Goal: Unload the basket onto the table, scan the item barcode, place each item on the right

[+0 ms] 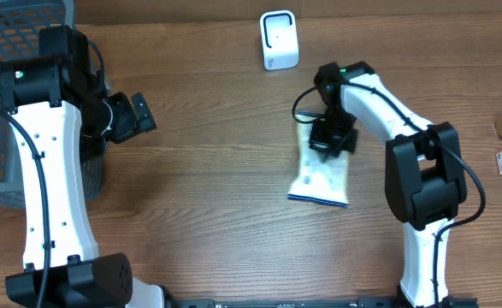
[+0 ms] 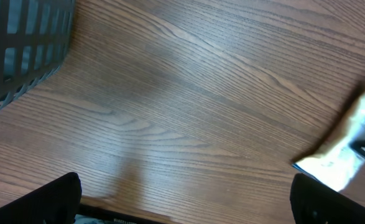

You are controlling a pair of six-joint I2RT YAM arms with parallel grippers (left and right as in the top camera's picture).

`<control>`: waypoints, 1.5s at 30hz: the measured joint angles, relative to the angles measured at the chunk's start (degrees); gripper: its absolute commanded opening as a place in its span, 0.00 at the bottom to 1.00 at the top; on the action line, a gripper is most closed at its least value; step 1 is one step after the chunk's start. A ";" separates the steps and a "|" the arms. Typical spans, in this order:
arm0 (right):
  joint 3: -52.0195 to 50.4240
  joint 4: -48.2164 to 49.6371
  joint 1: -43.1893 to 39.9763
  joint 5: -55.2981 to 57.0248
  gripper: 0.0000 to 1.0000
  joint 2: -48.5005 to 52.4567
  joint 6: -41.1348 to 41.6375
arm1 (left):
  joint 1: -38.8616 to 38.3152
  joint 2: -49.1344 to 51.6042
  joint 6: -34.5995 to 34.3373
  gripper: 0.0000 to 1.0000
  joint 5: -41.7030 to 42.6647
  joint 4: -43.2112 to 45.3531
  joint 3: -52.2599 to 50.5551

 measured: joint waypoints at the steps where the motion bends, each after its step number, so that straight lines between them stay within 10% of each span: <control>1: -0.09 2.95 0.83 -3.06 0.04 -0.04 0.39 | 0.00 0.00 0.00 1.00 0.00 0.00 0.00; 13: -0.31 22.45 -0.81 -20.39 0.04 0.90 17.00 | 0.00 0.00 -0.02 1.00 0.00 0.00 0.00; 26: -0.72 25.20 1.60 -20.09 0.04 -4.17 -19.65 | 0.00 0.00 0.00 1.00 0.00 -0.02 0.00; 33: -0.76 30.82 12.37 -6.34 0.04 -4.15 -23.39 | 0.00 0.00 -0.02 1.00 0.00 0.00 0.00; 45: -0.76 26.14 3.48 6.08 0.04 -1.03 -16.65 | 0.00 0.00 0.00 1.00 0.00 -0.02 0.00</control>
